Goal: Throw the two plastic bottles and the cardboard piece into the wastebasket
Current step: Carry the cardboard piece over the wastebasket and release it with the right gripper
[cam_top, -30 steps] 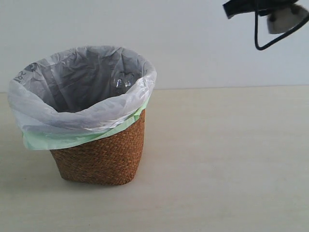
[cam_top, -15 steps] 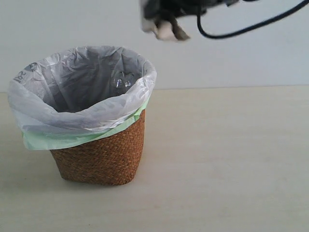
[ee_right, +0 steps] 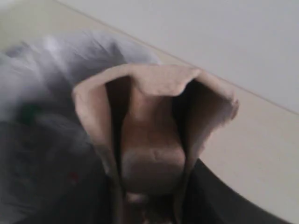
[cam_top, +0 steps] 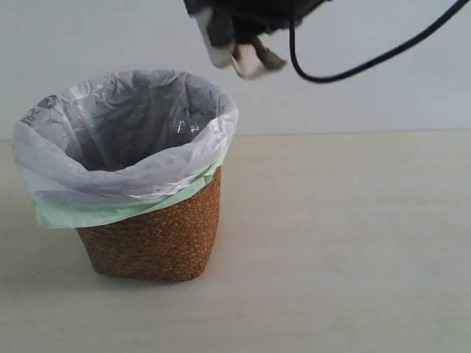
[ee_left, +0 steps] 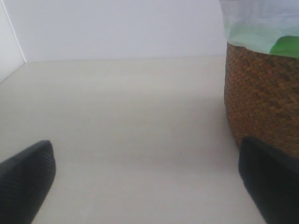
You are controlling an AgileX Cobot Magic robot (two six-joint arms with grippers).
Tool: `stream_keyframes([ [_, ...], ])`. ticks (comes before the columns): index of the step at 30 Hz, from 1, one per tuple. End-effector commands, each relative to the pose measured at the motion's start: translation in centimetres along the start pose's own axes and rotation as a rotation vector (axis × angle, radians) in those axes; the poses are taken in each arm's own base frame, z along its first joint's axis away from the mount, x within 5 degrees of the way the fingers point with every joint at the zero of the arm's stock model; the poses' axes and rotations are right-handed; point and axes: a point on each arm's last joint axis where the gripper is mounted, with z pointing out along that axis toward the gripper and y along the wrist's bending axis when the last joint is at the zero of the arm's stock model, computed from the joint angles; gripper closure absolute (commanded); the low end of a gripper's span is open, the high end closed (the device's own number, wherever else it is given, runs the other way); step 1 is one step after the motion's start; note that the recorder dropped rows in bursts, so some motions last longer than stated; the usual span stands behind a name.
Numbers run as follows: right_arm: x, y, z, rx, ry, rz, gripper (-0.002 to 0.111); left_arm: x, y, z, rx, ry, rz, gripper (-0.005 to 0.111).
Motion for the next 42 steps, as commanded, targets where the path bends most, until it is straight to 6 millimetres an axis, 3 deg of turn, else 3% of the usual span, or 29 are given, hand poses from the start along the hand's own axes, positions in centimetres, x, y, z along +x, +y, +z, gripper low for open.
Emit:
stream_keyframes([
  [1,1.6,-4.7,1.2,0.521,0.184,-0.126,0.108,-0.2,0.0,-0.1,0.005,-0.015,-0.009,-0.001],
  [4,1.3,-7.5,-1.1,0.939,0.2,-0.152,0.108,-0.2,0.0,-0.1,0.005,-0.015,-0.009,-0.001],
  [6,0.7,-8.4,-2.4,1.122,0.154,-0.167,0.108,-0.2,0.0,-0.1,0.005,-0.015,-0.009,-0.001],
  [9,0.3,-8.6,-2.8,1.176,0.113,-0.196,0.108,-0.2,0.0,-0.1,0.005,-0.015,-0.009,-0.001],
  [13,1.4,-7.9,-1.5,1.017,0.172,-0.068,0.108,-0.2,0.0,-0.1,0.005,-0.015,-0.009,-0.001],
  [17,1.6,-5.3,0.9,0.612,0.167,-0.024,0.108,-0.2,0.0,-0.1,0.005,-0.015,-0.009,-0.001],
  [19,0.0,-2.4,0.3,0.351,0.099,-0.005,0.108,-0.2,0.0,-0.1,0.005,-0.015,-0.009,-0.001],
  [22,-3.6,2.1,-2.1,-0.036,-0.093,0.024,0.108,-0.2,0.0,-0.1,0.005,-0.015,-0.009,-0.001],
  [23,-4.5,3.0,-2.8,-0.133,-0.147,0.033,0.106,-0.2,0.0,-0.1,0.005,-0.015,-0.009,-0.001],
  [24,-5.3,3.5,-3.1,-0.191,-0.19,0.035,0.097,-0.2,0.0,-0.1,0.005,-0.015,-0.009,-0.001],
  [25,-5.6,3.7,-3.1,-0.217,-0.207,0.054,0.087,-0.2,0.0,-0.1,0.005,-0.015,-0.009,-0.001],
  [26,-5.8,3.6,-3.0,-0.217,-0.209,0.065,0.069,-0.2,0.0,-0.1,0.005,-0.015,-0.009,-0.001],
  [28,-5.8,2.9,-2.5,-0.182,-0.193,0.144,0.022,-0.2,0.0,-0.1,0.005,-0.015,-0.009,-0.001],
  [29,-5.6,2.7,-2.2,-0.154,-0.174,0.157,0.004,-0.2,0.0,-0.1,0.005,-0.015,-0.009,-0.001],
  [35,-4.2,2.1,-2.1,-0.072,-0.027,0.096,0.018,-0.2,0.0,-0.1,0.005,-0.015,-0.009,-0.001],
  [42,-3.3,1.1,-2.1,0.039,0.073,0.063,0.02,-0.2,0.0,-0.1,0.005,-0.015,-0.009,-0.001],
])
